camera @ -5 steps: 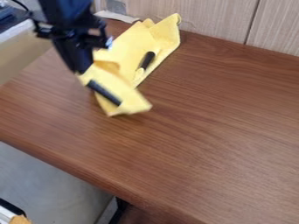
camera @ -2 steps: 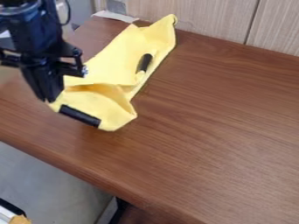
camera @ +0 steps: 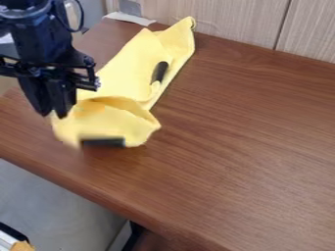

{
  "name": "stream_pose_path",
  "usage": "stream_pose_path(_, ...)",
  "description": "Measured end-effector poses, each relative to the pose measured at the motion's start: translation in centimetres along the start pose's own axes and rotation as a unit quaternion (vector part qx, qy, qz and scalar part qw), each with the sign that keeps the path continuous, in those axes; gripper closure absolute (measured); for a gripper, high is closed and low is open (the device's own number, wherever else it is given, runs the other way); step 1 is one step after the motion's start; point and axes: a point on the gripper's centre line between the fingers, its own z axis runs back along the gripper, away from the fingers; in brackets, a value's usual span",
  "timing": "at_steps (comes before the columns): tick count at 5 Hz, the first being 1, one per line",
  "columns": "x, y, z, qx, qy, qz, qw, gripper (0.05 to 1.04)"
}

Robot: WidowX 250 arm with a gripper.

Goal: Unfold the cloth from top to bottom

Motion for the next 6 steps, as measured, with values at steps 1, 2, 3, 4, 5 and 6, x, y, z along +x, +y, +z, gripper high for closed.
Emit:
stream_pose_path(1,0.5,0.1,0.2,0.004,-0.005,-0.002,1.0,0.29)
stream_pose_path(2,1.1,0.1,0.6,0.006,-0.009,-0.01,0.9999,0.078)
stream_pose_path(3,2.0,-0.2,1.3,-0.001,-0.02,-0.022,0.9996,0.077)
stream_pose_path(4,3.5,-0.8,2.7,-0.013,-0.053,-0.04,0.9977,0.083)
stream_pose_path(5,5.4,-1.0,5.2,-0.022,-0.087,-0.056,0.9944,0.083)
stream_pose_path(6,5.5,-1.0,5.3,-0.02,-0.087,-0.058,0.9944,0.083)
